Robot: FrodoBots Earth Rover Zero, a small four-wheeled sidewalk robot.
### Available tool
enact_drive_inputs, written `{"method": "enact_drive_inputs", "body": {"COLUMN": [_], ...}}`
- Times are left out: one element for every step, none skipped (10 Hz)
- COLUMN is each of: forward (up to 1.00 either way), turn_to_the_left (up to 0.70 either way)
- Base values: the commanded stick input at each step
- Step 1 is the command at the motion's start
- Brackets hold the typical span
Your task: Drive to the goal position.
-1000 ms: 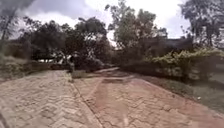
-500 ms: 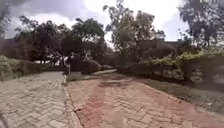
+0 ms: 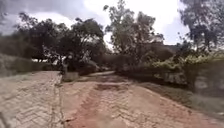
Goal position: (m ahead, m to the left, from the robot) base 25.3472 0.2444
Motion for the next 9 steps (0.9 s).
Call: {"method": "enact_drive_inputs", "body": {"forward": [0.7, 0.7, 0.7, 0.7, 0.7, 0.7, 0.7, 0.7, 0.7], "turn_to_the_left": [0.0, 0.0, 0.0, 0.0, 0.0, 0.0, 0.0, 0.0, 0.0]}}
